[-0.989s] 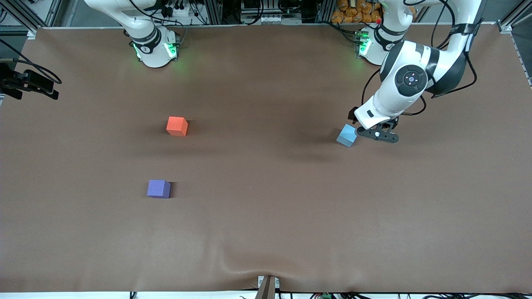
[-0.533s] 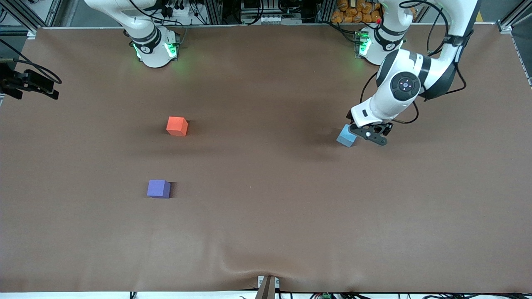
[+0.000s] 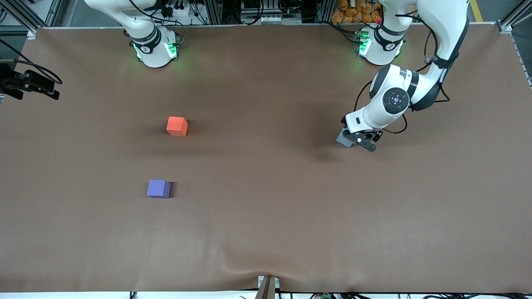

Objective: Place blue block between orange and purple blocks
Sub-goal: 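Lower the left gripper over the light blue cube and close it, then carry the cube with the left gripper while the right gripper reaches over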

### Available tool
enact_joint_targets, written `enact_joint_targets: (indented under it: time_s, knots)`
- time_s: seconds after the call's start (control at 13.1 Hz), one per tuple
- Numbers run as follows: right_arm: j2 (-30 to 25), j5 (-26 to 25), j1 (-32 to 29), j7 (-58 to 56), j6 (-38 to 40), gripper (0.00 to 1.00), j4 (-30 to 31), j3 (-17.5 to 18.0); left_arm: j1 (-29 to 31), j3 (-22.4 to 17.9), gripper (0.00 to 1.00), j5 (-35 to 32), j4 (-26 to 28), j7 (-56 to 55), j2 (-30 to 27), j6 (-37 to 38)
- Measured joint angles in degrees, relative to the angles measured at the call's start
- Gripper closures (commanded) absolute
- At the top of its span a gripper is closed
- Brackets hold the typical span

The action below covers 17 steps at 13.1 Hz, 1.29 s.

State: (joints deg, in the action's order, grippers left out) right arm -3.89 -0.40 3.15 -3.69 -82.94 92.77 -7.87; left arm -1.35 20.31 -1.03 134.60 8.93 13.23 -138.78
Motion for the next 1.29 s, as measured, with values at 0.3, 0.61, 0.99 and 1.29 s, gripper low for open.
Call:
enact_joint_targets:
  time_s: [0.3,0.61,0.99,1.29]
  knots:
    - [0.4,0.0,0.6,0.0,1.4,0.0,0.0,0.0,-2.1,0.8,0.0,0.0,0.0,-6.6,0.6,-0.6]
    - [1.1,0.0,0.9,0.0,5.5,0.0,0.1,0.0,-2.6,0.8,0.0,-0.1,0.0,-7.2,1.4,-1.9]
    - [1.1,0.0,1.0,0.0,6.0,0.0,-0.3,0.0,-2.5,0.7,0.0,-0.7,0.1,-7.2,3.1,-3.7]
    - [1.1,0.0,1.5,0.0,6.0,0.0,-0.3,0.0,-2.5,0.6,0.81,-2.2,0.1,-7.2,3.7,-4.0]
